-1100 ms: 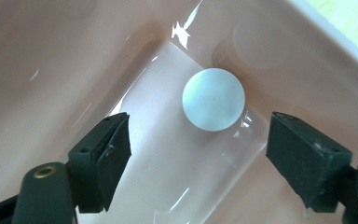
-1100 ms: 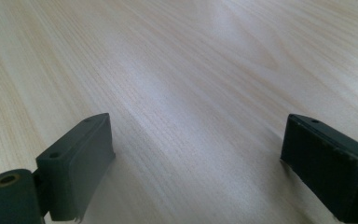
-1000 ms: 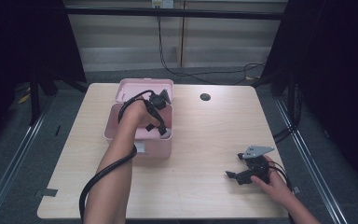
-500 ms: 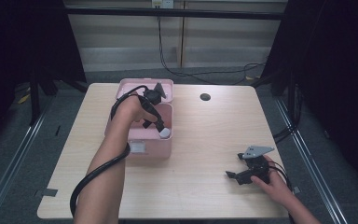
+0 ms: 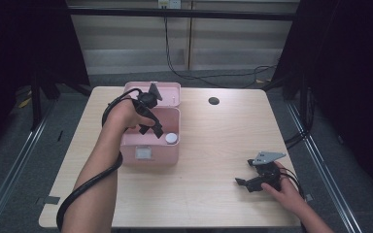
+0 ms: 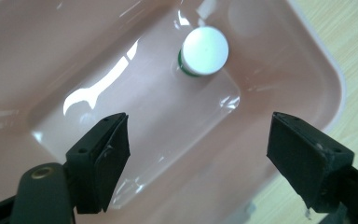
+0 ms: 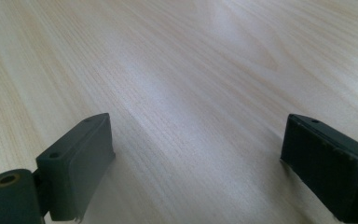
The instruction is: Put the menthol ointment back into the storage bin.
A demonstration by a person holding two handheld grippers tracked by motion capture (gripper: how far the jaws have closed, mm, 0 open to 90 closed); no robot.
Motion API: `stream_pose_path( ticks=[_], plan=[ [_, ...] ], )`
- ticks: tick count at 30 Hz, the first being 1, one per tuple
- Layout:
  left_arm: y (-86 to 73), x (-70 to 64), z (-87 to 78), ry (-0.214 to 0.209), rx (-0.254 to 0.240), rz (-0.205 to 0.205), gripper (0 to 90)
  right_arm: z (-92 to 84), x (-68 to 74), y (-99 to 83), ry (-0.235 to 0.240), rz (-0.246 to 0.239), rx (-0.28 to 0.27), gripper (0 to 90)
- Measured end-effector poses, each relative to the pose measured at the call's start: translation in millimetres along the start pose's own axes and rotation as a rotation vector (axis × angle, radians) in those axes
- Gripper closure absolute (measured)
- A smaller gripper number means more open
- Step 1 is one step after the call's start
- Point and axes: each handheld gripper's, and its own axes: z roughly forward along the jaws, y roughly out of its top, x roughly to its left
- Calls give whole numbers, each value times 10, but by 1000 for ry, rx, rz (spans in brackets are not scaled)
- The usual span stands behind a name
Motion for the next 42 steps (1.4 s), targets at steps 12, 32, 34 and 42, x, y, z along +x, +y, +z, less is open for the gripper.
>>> stream_pose_path(
  ticks=[12, 32, 34, 42],
  plan=[
    [-277, 112, -173, 16, -18, -40, 206, 0, -1, 0, 0, -1, 0, 85],
    [-673, 240, -325, 16, -60, -128, 201, 2, 0, 0, 0, 0, -2, 85],
    [-731, 254, -333, 19, -63, -136, 196, 1, 1, 0, 0, 1, -2, 85],
    [-942, 305, -390, 23, -96, -158, 195, 2, 0, 0, -1, 0, -2, 84]
  ],
)
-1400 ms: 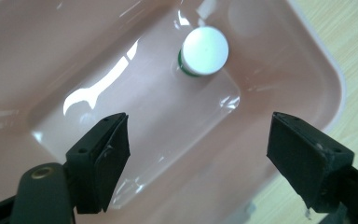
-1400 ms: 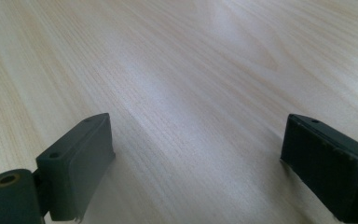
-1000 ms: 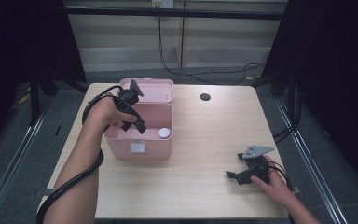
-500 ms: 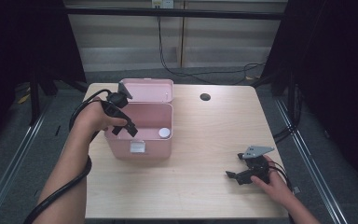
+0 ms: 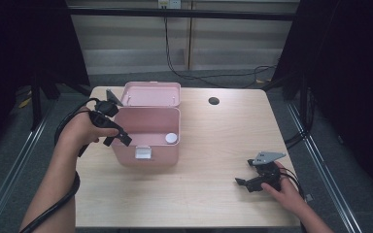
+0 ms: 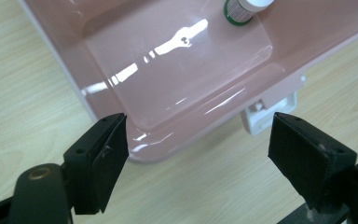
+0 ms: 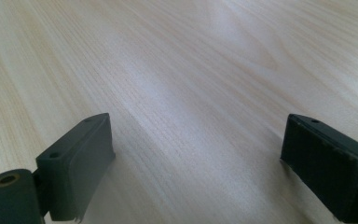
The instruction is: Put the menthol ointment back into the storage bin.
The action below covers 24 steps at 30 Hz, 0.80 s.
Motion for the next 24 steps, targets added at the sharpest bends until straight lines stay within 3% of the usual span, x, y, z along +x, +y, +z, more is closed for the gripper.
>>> stream_pose_path(
  ticks=[10, 19, 24],
  plan=[
    [-321, 89, 65, 17, -48, 21, 195, 0, 0, -1, 0, -1, -1, 85],
    [-599, 162, 290, 36, -61, 12, 195, -2, 1, -1, 1, 0, 2, 85],
    [-731, 173, 473, 13, -68, 5, 195, -2, 1, -1, 1, 0, 2, 84]
  ],
)
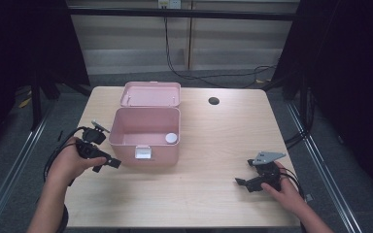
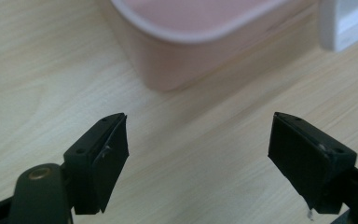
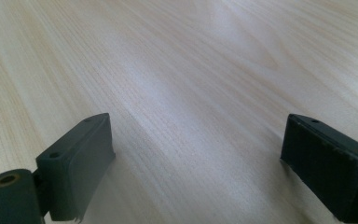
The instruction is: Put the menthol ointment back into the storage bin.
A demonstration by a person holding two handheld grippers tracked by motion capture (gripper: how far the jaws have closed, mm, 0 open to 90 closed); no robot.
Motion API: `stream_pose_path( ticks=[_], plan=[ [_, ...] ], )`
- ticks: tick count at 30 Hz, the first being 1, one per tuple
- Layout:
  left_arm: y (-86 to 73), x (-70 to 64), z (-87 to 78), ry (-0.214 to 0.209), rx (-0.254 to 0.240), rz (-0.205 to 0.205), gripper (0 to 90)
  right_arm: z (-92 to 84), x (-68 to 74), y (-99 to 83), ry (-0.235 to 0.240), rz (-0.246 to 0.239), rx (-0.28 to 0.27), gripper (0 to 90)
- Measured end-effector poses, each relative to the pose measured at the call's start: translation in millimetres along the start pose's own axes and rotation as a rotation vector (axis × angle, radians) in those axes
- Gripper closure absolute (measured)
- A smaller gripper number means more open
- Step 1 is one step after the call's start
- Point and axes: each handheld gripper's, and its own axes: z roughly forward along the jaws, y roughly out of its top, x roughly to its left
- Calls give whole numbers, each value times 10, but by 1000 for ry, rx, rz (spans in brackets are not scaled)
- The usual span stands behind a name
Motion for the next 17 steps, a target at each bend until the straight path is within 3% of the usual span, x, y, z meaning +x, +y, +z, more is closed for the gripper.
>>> stream_pose_path(
  ticks=[5, 10, 17],
  plan=[
    [-108, -1, 129, 13, -7, -3, 196, 0, 0, 0, 0, -1, -1, 85],
    [-201, -20, 226, -1, -21, -17, 199, 0, 0, 0, 0, 0, 0, 84],
    [-239, -62, 291, 6, -19, 2, 201, 0, -1, 0, 0, -1, 0, 85]
  ],
)
